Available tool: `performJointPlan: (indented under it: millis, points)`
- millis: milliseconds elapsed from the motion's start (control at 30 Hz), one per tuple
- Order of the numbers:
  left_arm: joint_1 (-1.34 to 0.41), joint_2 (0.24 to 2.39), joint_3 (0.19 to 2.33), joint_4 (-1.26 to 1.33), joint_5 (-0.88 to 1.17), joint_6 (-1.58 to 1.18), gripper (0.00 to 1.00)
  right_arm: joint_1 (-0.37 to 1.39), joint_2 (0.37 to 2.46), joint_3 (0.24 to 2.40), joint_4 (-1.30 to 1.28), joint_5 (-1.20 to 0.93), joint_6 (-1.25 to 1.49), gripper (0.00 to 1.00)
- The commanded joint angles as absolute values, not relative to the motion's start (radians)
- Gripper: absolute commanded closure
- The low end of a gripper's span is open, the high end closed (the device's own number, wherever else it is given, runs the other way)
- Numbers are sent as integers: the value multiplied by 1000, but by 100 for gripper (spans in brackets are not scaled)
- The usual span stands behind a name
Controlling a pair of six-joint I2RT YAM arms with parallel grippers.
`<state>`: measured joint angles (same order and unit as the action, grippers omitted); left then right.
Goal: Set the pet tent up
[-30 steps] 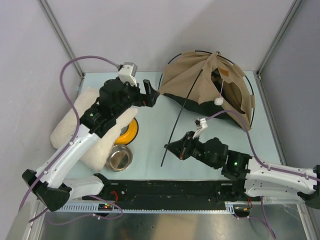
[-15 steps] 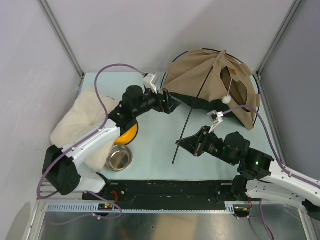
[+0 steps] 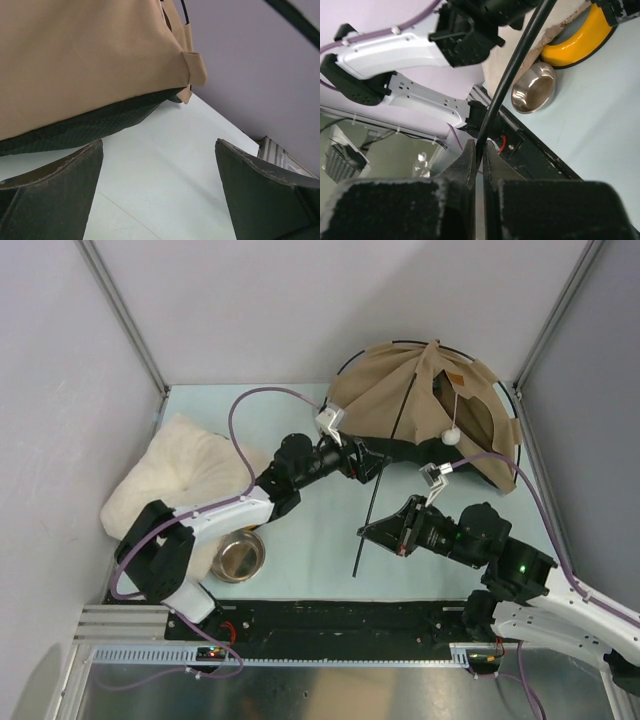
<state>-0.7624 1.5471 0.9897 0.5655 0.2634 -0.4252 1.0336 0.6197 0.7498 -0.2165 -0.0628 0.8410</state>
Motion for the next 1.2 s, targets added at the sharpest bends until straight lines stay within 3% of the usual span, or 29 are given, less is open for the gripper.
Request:
performJointPlan:
  millis: [0,467,733,933,1167]
  points:
    - [-773,1563,963,796,202,-455,4,1020,610,762,-84,-30,928,100]
    - [-794,1525,773,878,17,-585,6,1047,814,902,162,177,989,100]
    - [-862,1573,669,1158,-70,-551,6,1047,916,986,190,226,1024,100]
    - [-890,1748,755,1426,-155,-508,4,1074,953,990,257,271,989,100]
    - [-912,1947,945,1540,-235,-443,3,1113,986,990,272,323,979,100]
